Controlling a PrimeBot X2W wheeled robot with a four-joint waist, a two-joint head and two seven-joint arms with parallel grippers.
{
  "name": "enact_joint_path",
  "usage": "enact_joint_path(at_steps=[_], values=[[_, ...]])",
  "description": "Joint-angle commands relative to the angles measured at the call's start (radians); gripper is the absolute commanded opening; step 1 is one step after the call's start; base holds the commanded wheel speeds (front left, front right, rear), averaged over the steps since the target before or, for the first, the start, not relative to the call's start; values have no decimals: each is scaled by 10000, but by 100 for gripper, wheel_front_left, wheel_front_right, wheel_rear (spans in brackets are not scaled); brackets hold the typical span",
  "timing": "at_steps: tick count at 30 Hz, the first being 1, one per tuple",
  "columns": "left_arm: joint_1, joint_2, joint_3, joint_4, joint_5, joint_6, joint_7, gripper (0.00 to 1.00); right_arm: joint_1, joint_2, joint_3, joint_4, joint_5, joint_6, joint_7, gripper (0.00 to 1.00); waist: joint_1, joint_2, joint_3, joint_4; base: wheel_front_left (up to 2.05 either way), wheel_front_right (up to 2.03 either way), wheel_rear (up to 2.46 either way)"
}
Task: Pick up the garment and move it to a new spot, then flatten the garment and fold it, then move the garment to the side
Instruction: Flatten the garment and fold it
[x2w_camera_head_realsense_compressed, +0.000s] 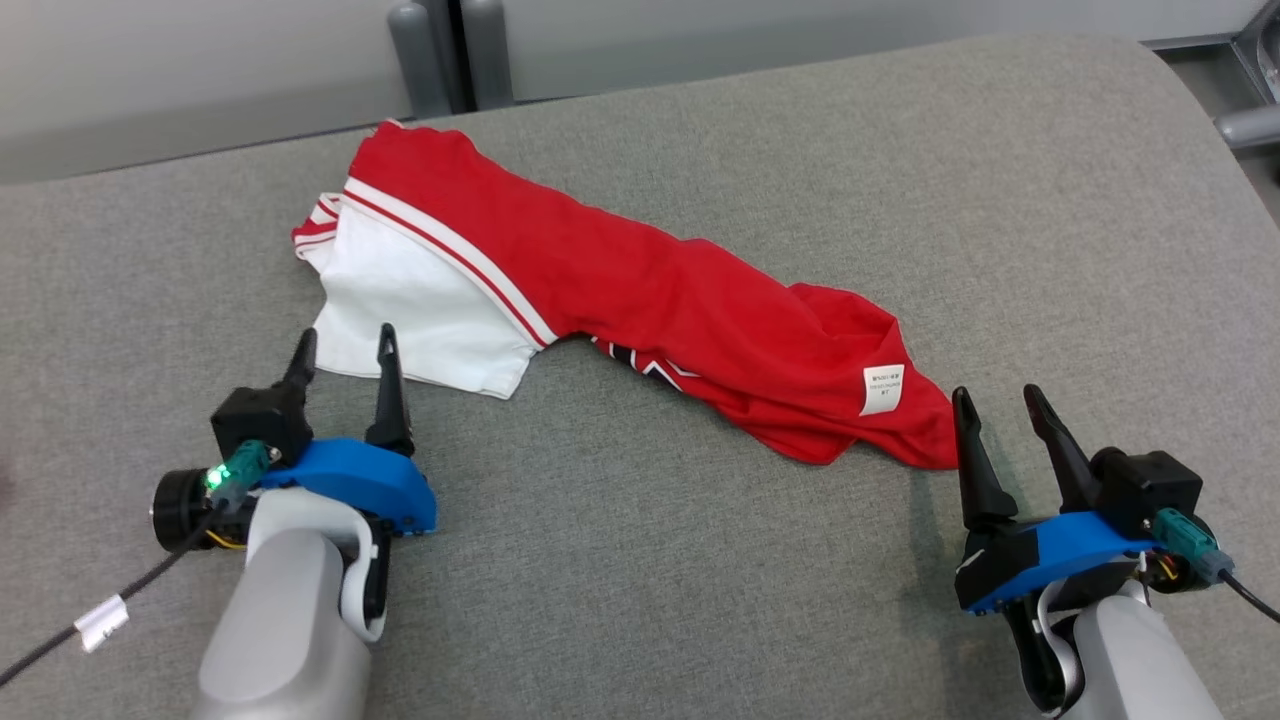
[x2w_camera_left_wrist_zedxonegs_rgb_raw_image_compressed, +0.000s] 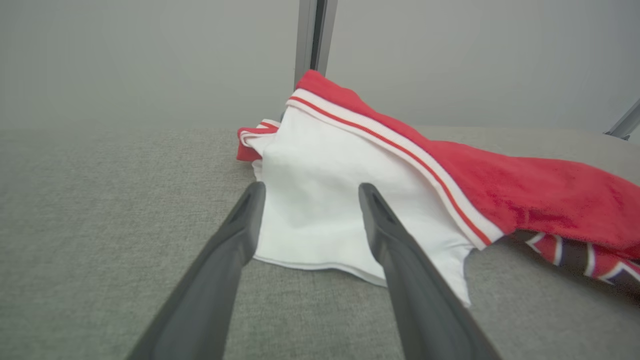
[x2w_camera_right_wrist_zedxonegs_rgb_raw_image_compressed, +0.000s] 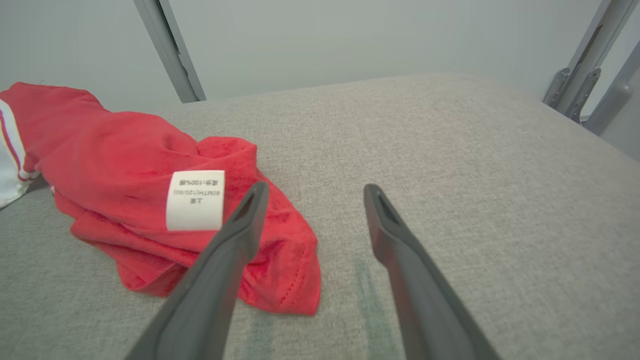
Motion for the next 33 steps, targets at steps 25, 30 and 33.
enact_joint_path(at_steps=[25, 30, 33], values=[[-1253, 307, 905, 3144, -111, -58, -7, 0, -298, 42, 311, 41, 79, -3, -35, 100, -1, -1, 228, 130, 0, 0, 0], [-147, 84, 1409, 1882, -375, -52, -18, 0, 47, 36, 369, 290, 16, -3, -36, 100, -1, -1, -491, 612, 0, 0, 0], [572, 2, 1567, 1368, -402, -124, -16, 0, 347, 38, 340, 435, -62, -3, -35, 100, -1, -1, -923, 940, 0, 0, 0]])
